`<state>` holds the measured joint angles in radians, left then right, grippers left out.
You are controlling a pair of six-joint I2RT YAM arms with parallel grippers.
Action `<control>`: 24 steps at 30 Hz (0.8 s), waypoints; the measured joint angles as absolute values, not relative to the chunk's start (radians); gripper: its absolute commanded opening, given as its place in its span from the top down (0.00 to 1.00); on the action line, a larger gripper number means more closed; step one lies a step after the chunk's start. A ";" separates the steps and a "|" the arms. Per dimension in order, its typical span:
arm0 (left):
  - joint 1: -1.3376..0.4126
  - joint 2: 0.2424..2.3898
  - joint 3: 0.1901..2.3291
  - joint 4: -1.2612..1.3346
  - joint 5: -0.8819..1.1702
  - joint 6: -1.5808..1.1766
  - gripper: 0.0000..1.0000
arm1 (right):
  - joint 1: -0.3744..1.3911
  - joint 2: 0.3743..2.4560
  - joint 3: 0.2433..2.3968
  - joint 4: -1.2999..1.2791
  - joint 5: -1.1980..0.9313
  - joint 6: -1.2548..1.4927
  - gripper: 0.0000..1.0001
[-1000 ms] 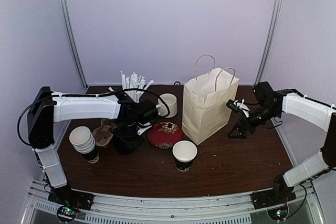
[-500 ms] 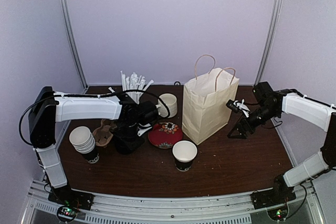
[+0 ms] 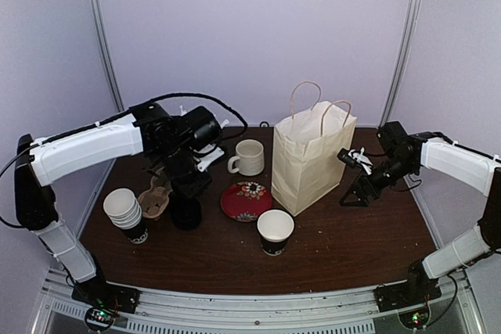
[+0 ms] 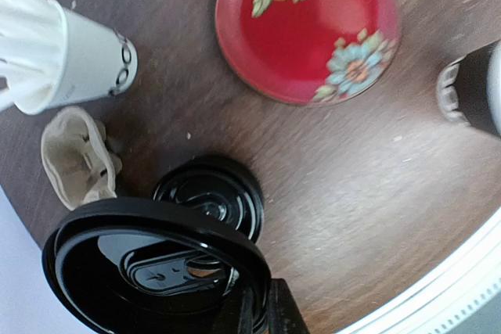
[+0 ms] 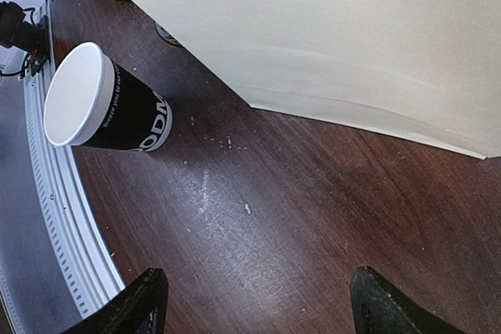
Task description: Pack the takeout coffee
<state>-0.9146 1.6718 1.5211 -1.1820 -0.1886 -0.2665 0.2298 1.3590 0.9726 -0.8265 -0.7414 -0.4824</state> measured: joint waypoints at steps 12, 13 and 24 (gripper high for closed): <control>-0.910 1.486 1.680 -0.890 0.193 -0.134 0.98 | 0.310 1.361 1.427 -0.928 -0.905 -0.327 0.11; -0.910 1.477 1.683 -0.843 0.232 -0.127 0.98 | 0.354 1.372 1.474 -0.932 -0.915 -0.301 0.09; -0.911 1.446 1.679 -0.519 0.507 -0.147 0.97 | 0.513 1.601 1.679 -0.582 -1.152 0.247 0.01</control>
